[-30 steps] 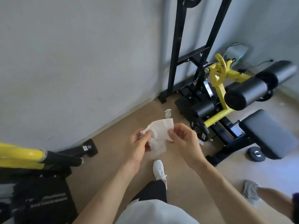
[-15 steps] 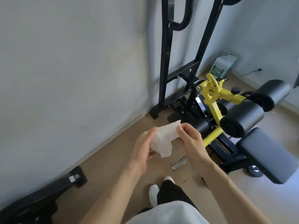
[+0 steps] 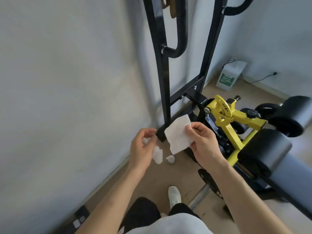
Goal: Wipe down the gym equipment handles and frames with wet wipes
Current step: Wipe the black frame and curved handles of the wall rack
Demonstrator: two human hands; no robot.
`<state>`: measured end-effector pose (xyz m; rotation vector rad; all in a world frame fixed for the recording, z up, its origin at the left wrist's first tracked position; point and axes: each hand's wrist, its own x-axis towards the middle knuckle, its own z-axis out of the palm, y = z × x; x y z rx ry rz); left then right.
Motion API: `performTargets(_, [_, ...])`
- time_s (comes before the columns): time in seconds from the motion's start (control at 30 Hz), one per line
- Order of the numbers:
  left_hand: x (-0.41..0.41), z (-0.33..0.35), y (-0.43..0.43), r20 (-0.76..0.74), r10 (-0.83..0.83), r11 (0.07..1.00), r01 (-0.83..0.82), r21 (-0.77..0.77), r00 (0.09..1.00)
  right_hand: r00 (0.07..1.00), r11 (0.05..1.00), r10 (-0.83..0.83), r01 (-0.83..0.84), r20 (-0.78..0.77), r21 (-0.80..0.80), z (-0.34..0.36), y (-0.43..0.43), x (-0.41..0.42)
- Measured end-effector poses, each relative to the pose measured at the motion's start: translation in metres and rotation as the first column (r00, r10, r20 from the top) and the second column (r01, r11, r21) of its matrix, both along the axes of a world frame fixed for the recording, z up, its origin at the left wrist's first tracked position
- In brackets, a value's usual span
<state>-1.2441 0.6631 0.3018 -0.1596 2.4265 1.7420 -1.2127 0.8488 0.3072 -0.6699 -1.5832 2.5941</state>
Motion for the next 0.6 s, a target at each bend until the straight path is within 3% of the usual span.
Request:
performTargets(0.07, [-0.019, 0.007, 0.005, -0.106, -0.055, 0.994, 0.044, -0.104, 0.993, 1.0, 1.0, 0.024, -0.024, -0.011, 0.02, 0.004, 0.005, -0.019])
performTargets(0.23, [-0.068, 0.034, 0.03, -0.207, -0.359, 0.93, 0.33, -0.162, 0.91, 0.993, 0.994, 0.112, -0.113, -0.044, -0.011, 0.021, 0.013, -0.066])
performTargets(0.4, [-0.125, 0.039, 0.036, -0.311, -0.333, 0.94, 0.288, -0.183, 0.89, 0.973, 0.978, 0.207, -0.207, -0.104, 0.008, 0.037, 0.016, -0.103])
performTargets(0.5, [-0.156, 0.042, 0.032, -0.241, -0.408, 0.913, 0.388, -0.126, 0.881, 0.978, 0.968, 0.195, -0.179, -0.078, 0.174, 0.047, 0.011, -0.124])
performTargets(0.6, [-0.185, 0.041, 0.03, -0.133, -0.442, 0.894, 0.447, 0.012, 0.887, 0.998, 0.973, 0.053, -0.048, -0.016, 0.227, 0.055, 0.009, -0.147])
